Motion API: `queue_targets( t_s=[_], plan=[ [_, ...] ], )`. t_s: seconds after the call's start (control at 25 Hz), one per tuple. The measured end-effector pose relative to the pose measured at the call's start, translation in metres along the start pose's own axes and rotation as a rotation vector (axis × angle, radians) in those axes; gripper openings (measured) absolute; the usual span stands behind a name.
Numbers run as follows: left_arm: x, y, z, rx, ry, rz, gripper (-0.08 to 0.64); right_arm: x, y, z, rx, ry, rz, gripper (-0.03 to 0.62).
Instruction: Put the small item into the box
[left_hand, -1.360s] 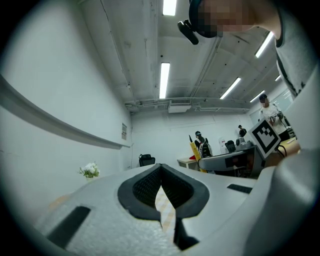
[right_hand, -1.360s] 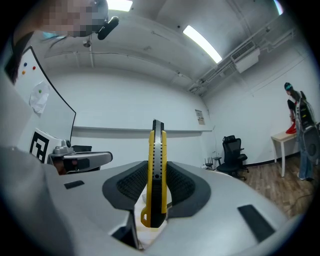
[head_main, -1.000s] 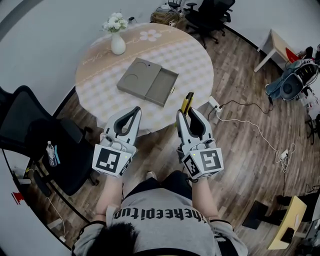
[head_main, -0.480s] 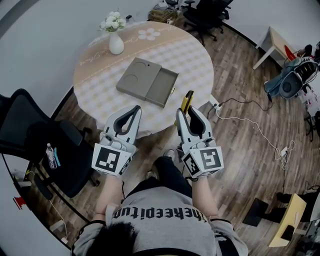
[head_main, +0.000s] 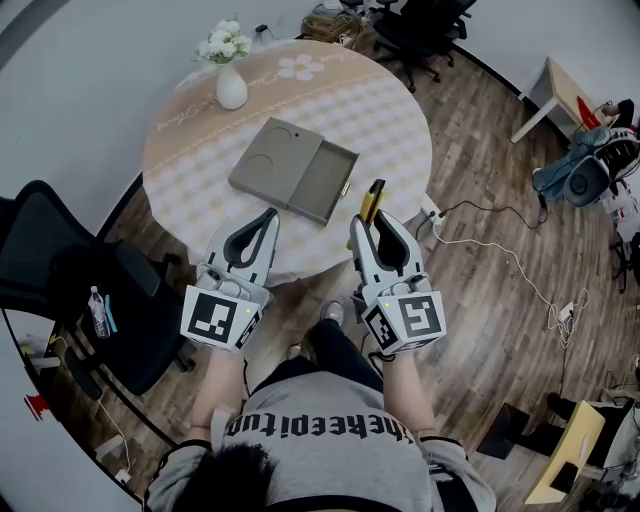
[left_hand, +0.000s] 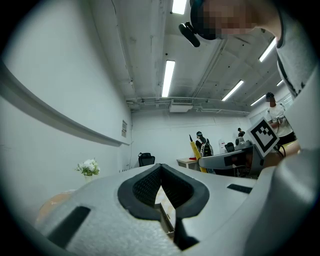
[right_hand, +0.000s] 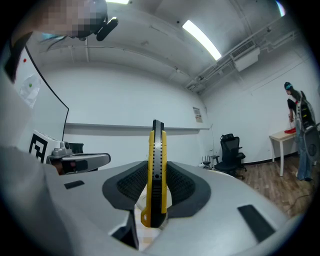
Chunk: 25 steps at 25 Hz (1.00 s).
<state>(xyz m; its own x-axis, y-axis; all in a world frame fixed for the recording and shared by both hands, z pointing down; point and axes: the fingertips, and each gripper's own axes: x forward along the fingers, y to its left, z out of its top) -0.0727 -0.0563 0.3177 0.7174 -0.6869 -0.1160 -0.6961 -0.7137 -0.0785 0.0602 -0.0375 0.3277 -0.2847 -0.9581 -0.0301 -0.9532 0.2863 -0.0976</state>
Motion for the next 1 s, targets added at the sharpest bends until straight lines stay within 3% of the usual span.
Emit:
queue_targets(
  t_s=[1.0],
  plan=[
    [0.116,0.033,-0.009,0.024,0.011,0.137,0.015,0.104,-0.087,0.008,0.01,0.024,0.154,0.12]
  ],
)
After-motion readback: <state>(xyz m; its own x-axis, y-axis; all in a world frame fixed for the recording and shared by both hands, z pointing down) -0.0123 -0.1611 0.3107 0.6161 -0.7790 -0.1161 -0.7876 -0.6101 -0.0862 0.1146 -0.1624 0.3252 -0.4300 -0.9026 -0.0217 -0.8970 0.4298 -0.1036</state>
